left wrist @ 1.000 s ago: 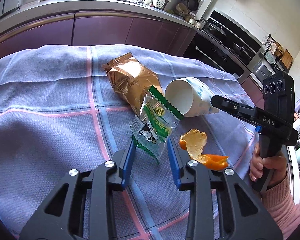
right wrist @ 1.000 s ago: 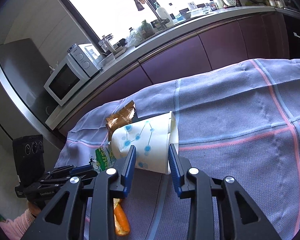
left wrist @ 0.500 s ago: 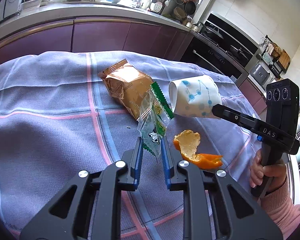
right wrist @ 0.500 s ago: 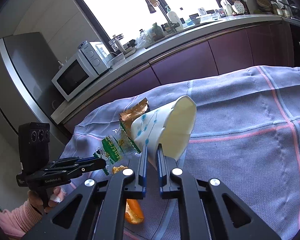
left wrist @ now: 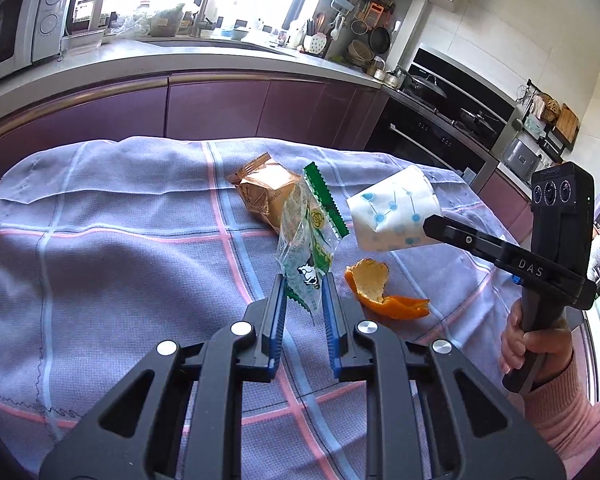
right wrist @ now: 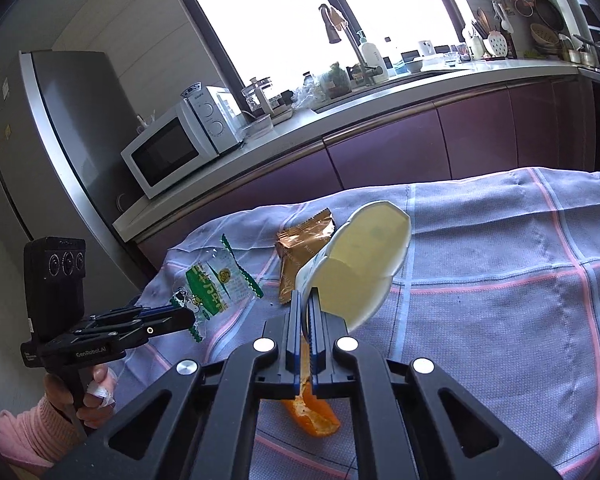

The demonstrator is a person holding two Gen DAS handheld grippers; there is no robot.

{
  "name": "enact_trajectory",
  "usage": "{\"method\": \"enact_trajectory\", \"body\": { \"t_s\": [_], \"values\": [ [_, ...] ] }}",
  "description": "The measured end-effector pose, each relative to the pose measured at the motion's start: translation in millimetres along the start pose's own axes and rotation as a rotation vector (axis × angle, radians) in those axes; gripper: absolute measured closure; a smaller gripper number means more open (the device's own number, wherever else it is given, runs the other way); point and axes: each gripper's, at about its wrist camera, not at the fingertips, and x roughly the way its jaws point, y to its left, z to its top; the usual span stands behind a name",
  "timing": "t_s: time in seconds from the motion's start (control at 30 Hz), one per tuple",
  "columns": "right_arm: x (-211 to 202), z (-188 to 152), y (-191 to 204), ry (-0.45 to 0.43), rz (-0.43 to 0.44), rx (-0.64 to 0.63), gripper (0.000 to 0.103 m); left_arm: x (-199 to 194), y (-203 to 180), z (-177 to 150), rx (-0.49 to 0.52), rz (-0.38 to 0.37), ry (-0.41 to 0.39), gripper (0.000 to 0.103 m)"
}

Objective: Collect trash
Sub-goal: 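Lift the paper cup with the right tool while the left lifts the wrapper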

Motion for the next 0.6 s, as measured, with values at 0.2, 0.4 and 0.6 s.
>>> {"method": "enact_trajectory", "body": {
  "t_s": [0.2,0.4,0.6],
  "values": [
    [-2.2,-3.5,19.2,-0.005,0.029,-0.024,0.101,-26.0,7.2,-9.8,0.010,0.019,-0.025,0.085],
    [0.9,-9.2,35.8,0.002,0.072,-0.029,0.101,-50.8,15.6,-21.0,0.007,0.038,-0.041,0.085],
    [4.0,-14.3,51.3,0.008,0.111,-0.030,0.101,-71.3,25.5,-29.9,-0.011,0.057,-0.061,0.088]
  ]
}}
